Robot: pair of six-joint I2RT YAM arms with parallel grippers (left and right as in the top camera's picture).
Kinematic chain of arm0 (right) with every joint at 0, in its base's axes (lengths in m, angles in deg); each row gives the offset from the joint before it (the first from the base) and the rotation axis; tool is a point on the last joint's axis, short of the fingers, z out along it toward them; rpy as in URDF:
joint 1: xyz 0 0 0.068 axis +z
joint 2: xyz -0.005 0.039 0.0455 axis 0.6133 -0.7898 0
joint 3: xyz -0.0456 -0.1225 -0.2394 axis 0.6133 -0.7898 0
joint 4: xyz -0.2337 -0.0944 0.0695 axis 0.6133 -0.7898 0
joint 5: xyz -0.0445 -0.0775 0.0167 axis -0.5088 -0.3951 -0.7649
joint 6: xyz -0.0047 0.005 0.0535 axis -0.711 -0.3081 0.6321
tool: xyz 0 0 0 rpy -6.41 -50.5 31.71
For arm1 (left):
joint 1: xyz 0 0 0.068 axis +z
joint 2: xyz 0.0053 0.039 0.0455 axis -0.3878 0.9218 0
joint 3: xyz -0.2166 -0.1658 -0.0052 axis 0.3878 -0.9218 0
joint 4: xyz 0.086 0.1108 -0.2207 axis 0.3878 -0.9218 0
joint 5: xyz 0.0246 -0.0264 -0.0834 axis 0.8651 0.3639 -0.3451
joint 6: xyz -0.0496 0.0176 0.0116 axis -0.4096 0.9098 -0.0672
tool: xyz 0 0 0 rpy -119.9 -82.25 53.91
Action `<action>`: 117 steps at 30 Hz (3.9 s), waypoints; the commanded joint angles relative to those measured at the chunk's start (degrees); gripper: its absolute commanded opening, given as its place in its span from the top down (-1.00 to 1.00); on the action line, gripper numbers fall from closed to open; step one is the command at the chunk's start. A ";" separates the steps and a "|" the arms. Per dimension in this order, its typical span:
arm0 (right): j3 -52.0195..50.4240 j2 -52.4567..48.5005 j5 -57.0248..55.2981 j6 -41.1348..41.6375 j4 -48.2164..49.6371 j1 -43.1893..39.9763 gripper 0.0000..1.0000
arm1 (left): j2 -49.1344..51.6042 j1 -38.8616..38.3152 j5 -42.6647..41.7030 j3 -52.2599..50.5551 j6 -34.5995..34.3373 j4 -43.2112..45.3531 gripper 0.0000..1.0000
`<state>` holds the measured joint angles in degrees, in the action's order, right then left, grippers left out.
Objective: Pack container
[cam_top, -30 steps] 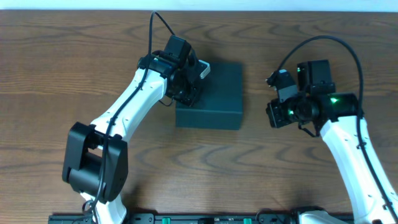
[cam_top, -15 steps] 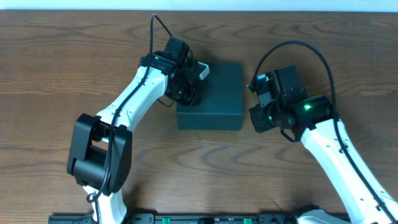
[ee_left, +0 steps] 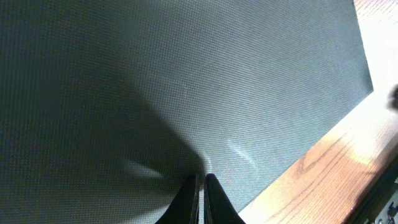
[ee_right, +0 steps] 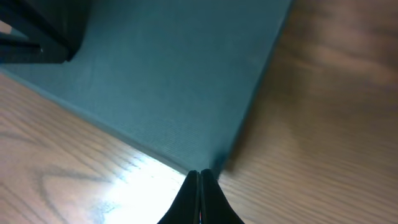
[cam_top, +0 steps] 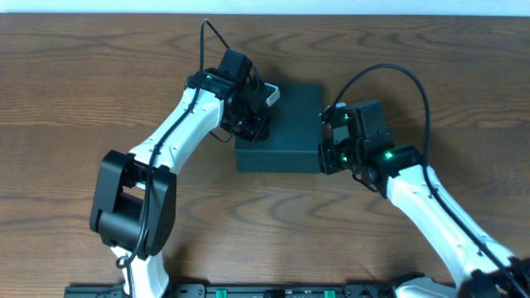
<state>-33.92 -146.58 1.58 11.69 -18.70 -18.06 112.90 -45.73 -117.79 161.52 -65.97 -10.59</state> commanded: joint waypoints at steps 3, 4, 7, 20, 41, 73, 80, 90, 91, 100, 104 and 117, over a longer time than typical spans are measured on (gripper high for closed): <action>-0.79 -6.32 4.04 1.70 2.82 0.57 0.97 | 3.39 -0.74 -1.16 -0.90 0.13 -0.55 0.88; -0.79 -7.48 4.52 1.79 3.65 0.57 0.97 | 3.39 -0.72 -1.16 -0.90 0.13 -0.55 0.88; -0.76 -10.08 4.92 2.54 4.85 0.57 0.97 | 3.23 -0.74 -1.20 -0.57 0.07 -0.57 0.88; -0.76 -10.40 4.79 2.58 6.08 0.57 0.97 | 2.23 -1.49 -2.01 -0.59 -0.26 0.42 0.88; -0.70 -10.32 2.56 6.60 -1.27 7.28 0.97 | 2.23 -1.38 -2.25 -0.59 -0.28 0.22 0.88; -1.81 -15.23 -15.69 22.51 14.60 16.74 0.96 | 2.21 -1.38 -2.27 -0.59 -4.61 -0.92 0.88; -1.29 0.70 -11.34 15.96 6.32 16.57 0.96 | 0.87 -0.61 -2.27 -0.57 -5.03 -2.25 0.88; -1.29 24.28 -16.72 10.40 3.19 10.25 0.97 | -14.47 2.73 -1.73 -0.57 -5.90 -1.75 0.88; -1.29 25.35 -16.37 10.38 2.67 8.76 0.97 | -16.81 3.23 -0.26 -0.57 -6.19 -1.68 0.88; -1.29 29.27 -16.35 10.43 2.56 5.11 -0.79 | -34.51 6.82 6.47 -0.57 -7.15 -2.84 -0.23; -1.29 28.52 -16.28 10.47 1.05 5.18 -0.98 | -36.98 6.78 6.43 -0.57 -7.74 -3.50 -0.90; -1.31 24.61 -16.13 10.62 -14.01 5.16 -0.98 | -37.03 6.78 6.86 -0.59 -8.17 -14.67 -0.91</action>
<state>-35.43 -121.36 -14.36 22.53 -32.56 -12.53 75.96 -39.09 -111.34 160.69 -73.73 -24.93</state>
